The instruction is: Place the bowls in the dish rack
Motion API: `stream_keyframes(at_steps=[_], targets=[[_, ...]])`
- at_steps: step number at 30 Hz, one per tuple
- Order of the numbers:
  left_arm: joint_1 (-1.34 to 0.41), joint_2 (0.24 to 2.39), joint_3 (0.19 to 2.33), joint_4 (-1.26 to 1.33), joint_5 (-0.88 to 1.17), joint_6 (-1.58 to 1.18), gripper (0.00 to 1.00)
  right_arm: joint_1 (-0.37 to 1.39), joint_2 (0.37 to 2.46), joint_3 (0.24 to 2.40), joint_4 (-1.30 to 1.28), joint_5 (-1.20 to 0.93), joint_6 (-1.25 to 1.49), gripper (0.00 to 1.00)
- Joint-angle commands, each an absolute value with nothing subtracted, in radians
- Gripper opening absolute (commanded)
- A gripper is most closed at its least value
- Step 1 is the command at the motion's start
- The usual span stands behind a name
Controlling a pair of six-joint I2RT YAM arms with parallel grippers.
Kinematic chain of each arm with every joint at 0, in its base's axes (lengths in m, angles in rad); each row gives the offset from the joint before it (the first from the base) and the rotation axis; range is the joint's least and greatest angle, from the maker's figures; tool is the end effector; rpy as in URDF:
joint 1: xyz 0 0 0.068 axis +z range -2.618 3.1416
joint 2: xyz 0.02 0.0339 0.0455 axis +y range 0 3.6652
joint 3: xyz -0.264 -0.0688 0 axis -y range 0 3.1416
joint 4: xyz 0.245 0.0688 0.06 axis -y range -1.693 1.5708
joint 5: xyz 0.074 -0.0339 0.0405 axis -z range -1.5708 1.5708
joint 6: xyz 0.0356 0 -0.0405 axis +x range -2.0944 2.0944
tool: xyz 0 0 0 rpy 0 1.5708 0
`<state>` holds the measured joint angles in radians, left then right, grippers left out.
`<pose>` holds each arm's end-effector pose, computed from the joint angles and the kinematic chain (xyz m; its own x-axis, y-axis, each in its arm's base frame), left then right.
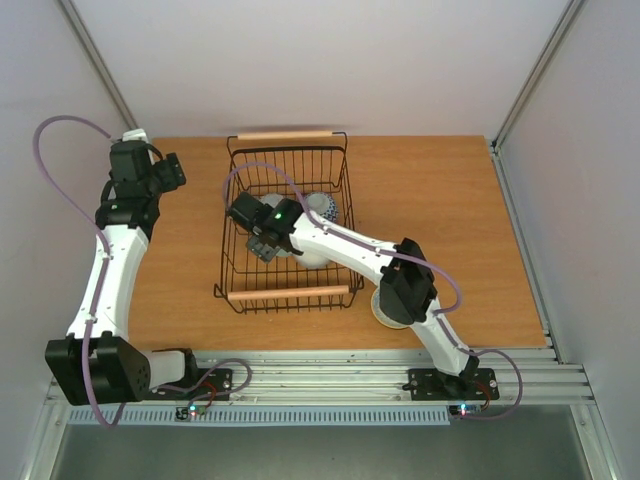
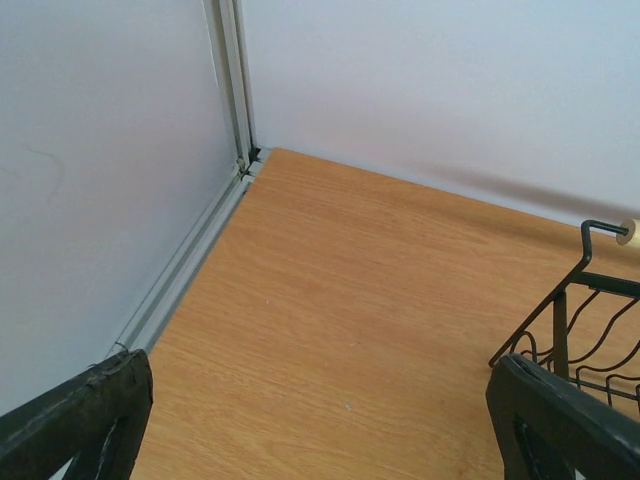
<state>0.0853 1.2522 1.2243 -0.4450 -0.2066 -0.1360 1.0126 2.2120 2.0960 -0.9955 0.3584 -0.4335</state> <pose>0.2791 0.0312 0.3678 -0.4137 -0.1686 -0.8947 -0.3244 0.9455 -0.0281 0.2626 0.3970 0.2601 -0.1318 -0.9537 -0.2702 -0.8455 0.2505 -0.4716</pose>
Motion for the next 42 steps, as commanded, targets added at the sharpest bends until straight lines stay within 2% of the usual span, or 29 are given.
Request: stream_keyframes(at_steps=[1,8,12,16,18,23,24,26,27,42], targets=[[0.092,1.234,1.212,-0.391,-0.223,-0.156,0.92,1.046,2.241,2.165,-1.036,0.449,-0.47,0.01],[0.092,1.234,1.211,-0.392,-0.21,-0.155,0.93,1.077,2.302,2.201,-1.07,0.505,-0.47,0.01],[0.093,1.236,1.21,-0.391,-0.198,-0.158,0.93,1.085,2.329,2.213,-1.089,0.527,-0.456,0.1],[0.093,1.239,1.21,-0.391,-0.196,-0.158,0.93,1.091,2.339,2.214,-1.091,0.525,-0.447,0.3],[0.094,1.239,1.21,-0.391,-0.199,-0.158,0.93,1.094,2.342,2.215,-1.087,0.524,-0.445,0.43],[0.094,1.242,1.208,-0.388,-0.191,-0.156,0.93,1.102,2.35,2.213,-1.079,0.524,-0.437,0.66],[0.093,1.242,1.207,-0.387,-0.189,-0.156,0.93,1.103,2.35,2.212,-1.077,0.52,-0.436,0.73],[0.094,1.244,1.207,-0.387,-0.185,-0.155,0.93,1.106,2.347,2.208,-1.073,0.505,-0.436,0.93],[0.094,1.245,1.206,-0.385,-0.184,-0.154,0.93,1.107,2.345,2.206,-1.069,0.496,-0.438,0.98],[0.093,1.239,1.201,-0.381,-0.175,-0.15,0.94,1.123,2.255,2.134,-1.006,0.367,-0.428,0.99]])
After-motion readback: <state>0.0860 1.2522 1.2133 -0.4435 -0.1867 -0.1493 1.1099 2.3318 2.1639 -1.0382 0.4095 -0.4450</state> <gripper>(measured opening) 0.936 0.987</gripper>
